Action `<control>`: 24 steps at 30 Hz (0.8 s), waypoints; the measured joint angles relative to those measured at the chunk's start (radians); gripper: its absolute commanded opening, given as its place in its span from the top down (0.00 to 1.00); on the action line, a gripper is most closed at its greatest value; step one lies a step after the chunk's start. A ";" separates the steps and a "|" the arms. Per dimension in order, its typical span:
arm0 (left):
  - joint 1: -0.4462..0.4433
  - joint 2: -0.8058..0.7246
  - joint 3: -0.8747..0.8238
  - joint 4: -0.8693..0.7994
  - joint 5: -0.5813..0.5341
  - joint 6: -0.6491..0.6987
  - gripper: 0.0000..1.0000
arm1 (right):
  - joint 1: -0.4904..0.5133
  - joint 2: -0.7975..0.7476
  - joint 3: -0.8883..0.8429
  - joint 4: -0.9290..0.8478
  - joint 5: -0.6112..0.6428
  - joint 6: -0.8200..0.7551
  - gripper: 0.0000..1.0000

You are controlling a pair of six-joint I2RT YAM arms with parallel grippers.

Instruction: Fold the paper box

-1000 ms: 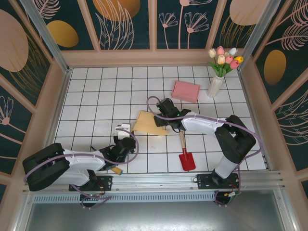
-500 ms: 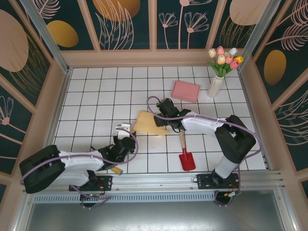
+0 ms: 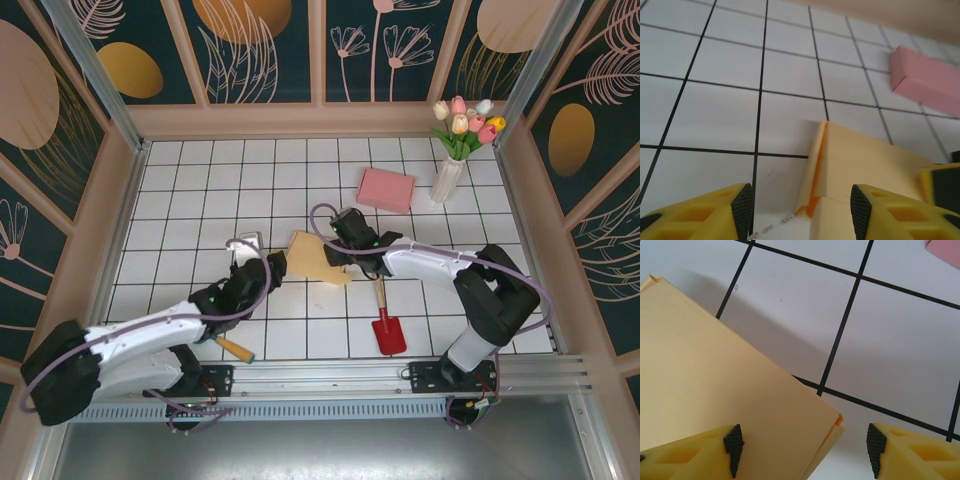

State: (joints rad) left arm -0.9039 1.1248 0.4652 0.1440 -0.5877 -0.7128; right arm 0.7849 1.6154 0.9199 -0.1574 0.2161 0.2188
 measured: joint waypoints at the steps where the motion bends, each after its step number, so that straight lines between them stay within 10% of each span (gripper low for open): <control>1: 0.010 0.052 0.022 0.000 0.013 0.001 0.43 | 0.000 -0.003 -0.005 0.002 0.000 0.000 0.31; 11: 0.016 0.420 0.177 -0.001 0.095 0.011 0.56 | 0.002 -0.002 -0.077 0.101 0.018 0.031 0.31; 24: 0.013 0.365 0.109 -0.003 0.060 -0.026 0.53 | 0.002 -0.020 -0.111 0.133 0.056 0.062 0.31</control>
State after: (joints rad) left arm -0.8909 1.4899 0.5743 0.1410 -0.5278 -0.7391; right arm 0.7872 1.5951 0.8093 -0.0246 0.2722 0.2810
